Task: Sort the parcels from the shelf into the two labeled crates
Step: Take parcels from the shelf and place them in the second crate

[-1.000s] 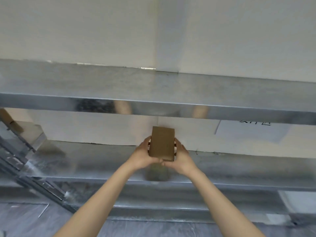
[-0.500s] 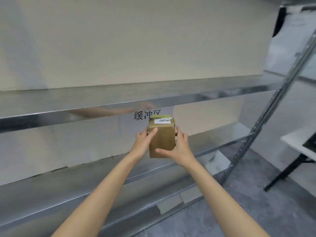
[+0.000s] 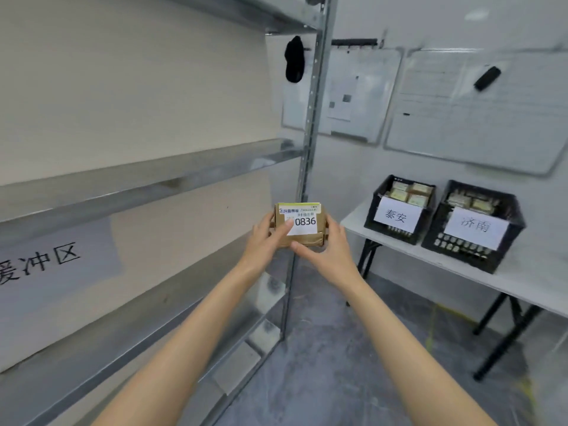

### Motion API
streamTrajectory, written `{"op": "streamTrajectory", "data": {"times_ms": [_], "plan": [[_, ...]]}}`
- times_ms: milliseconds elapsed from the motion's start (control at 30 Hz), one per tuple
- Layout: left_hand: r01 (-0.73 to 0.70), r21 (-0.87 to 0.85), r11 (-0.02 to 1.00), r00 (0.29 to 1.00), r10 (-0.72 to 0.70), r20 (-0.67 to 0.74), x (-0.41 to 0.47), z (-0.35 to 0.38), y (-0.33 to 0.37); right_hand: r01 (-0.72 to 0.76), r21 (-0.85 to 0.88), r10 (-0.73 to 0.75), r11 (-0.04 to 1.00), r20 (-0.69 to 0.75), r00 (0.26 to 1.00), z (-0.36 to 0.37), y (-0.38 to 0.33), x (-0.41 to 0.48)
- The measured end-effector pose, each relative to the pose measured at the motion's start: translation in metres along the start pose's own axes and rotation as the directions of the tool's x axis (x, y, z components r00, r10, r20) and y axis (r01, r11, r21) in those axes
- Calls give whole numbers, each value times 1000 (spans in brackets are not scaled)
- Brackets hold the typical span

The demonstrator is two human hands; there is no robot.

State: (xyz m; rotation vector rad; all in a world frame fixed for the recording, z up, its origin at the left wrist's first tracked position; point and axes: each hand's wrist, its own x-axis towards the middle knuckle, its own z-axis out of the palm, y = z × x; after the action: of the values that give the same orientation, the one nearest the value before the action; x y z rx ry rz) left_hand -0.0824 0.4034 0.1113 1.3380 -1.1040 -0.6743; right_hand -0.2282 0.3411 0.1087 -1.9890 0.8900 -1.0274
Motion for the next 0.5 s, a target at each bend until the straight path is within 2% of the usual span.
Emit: {"op": "streamTrajectory", "data": {"times_ms": [133,500], "plan": [[-62,-25,998,991,64,120,45,61,-3,-48,-12,46,999,-148,988,-54,36,21],[-164,-34,986,912,164,376,212,210,-34,-222,-92,172,971,-377,910,-167,142,118]]}}
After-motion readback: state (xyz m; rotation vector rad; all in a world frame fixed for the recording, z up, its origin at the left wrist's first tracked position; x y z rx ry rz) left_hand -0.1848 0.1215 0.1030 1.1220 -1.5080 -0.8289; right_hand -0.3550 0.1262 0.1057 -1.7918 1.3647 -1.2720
